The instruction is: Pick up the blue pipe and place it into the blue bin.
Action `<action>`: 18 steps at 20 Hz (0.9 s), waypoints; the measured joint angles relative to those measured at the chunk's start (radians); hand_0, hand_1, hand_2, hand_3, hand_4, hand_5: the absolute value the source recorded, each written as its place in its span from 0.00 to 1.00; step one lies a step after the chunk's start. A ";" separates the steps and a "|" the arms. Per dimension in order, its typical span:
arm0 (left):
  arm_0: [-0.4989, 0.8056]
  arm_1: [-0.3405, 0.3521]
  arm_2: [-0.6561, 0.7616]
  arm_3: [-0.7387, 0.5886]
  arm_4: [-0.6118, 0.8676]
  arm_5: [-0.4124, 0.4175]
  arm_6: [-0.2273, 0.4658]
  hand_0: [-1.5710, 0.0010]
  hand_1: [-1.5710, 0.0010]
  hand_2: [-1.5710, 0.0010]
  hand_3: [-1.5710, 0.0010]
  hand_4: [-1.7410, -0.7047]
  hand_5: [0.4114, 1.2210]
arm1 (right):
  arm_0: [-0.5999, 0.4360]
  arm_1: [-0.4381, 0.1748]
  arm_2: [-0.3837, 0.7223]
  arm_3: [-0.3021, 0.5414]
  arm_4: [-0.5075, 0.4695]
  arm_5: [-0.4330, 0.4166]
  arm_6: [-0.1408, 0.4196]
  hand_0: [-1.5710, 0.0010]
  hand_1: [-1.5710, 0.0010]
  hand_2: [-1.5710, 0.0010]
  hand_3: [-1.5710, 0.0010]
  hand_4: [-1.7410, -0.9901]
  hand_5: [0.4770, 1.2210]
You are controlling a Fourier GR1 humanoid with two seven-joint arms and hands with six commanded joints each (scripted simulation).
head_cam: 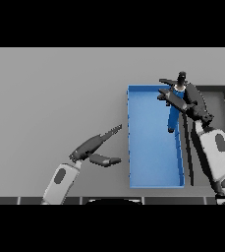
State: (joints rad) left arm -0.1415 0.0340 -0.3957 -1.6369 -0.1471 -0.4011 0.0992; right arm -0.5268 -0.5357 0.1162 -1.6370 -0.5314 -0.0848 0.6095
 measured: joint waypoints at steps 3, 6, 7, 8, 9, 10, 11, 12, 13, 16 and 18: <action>-0.007 -0.004 -0.004 -0.007 0.000 0.000 0.010 1.00 1.00 1.00 1.00 0.82 0.01 | 0.051 -0.081 0.115 0.005 -0.024 -0.130 0.000 0.00 0.00 0.00 0.20 0.00 1.00; -0.003 0.001 -0.006 -0.008 -0.011 0.006 0.008 1.00 1.00 1.00 1.00 0.83 0.01 | 0.074 -0.152 0.237 0.024 -0.041 -0.225 0.000 0.00 0.00 0.00 0.42 0.00 1.00; -0.005 0.001 -0.007 -0.009 -0.006 0.000 0.011 1.00 1.00 1.00 1.00 0.83 0.01 | 0.067 -0.167 0.274 0.050 -0.056 -0.248 0.000 0.00 0.01 0.00 0.46 0.00 1.00; -0.003 0.005 -0.001 -0.003 -0.005 0.001 0.004 1.00 1.00 1.00 1.00 0.83 0.01 | 0.051 -0.208 0.332 0.066 -0.088 -0.301 -0.001 0.07 0.15 0.15 0.50 0.08 1.00; -0.007 0.003 -0.002 -0.002 -0.007 0.002 0.004 1.00 1.00 1.00 1.00 0.83 0.01 | 0.040 -0.222 0.369 0.078 -0.114 -0.311 -0.002 0.25 0.32 0.32 0.60 0.20 1.00; -0.011 0.000 -0.003 -0.004 -0.005 0.001 0.007 1.00 1.00 1.00 1.00 0.83 0.01 | 0.030 -0.239 0.397 0.089 -0.126 -0.311 0.001 0.40 0.46 0.45 0.68 0.32 1.00; -0.007 0.001 -0.005 -0.003 -0.007 0.001 0.005 1.00 1.00 1.00 1.00 0.83 0.02 | 0.018 -0.260 0.428 0.103 -0.142 -0.309 0.001 0.52 0.56 0.56 0.74 0.44 1.00; -0.007 0.000 -0.007 -0.004 -0.008 0.001 0.006 1.00 1.00 1.00 1.00 0.83 0.02 | 0.001 -0.284 0.466 0.121 -0.167 -0.309 0.001 0.62 0.65 0.65 0.79 0.54 1.00; -0.004 -0.002 -0.008 -0.007 -0.007 0.002 0.010 1.00 1.00 1.00 1.00 0.83 0.02 | -0.019 -0.308 0.506 0.132 -0.190 -0.292 0.000 0.69 0.72 0.72 0.84 0.62 0.95; 0.002 0.001 -0.008 -0.011 -0.002 -0.001 0.015 1.00 1.00 1.00 1.00 0.83 0.02 | -0.147 -0.406 0.721 0.155 -0.268 -0.254 -0.011 0.84 0.86 0.86 0.92 0.80 0.74; -0.003 -0.005 -0.007 -0.004 -0.005 0.004 0.022 1.00 1.00 1.00 1.00 0.83 0.02 | -0.181 -0.418 0.779 0.156 -0.260 -0.228 0.001 0.90 0.91 0.91 0.95 0.88 0.61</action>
State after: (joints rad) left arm -0.1447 0.0292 -0.4023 -1.6405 -0.1518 -0.3974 0.1209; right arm -0.7075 -0.9533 0.8950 -1.4808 -0.7917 -0.3131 0.6100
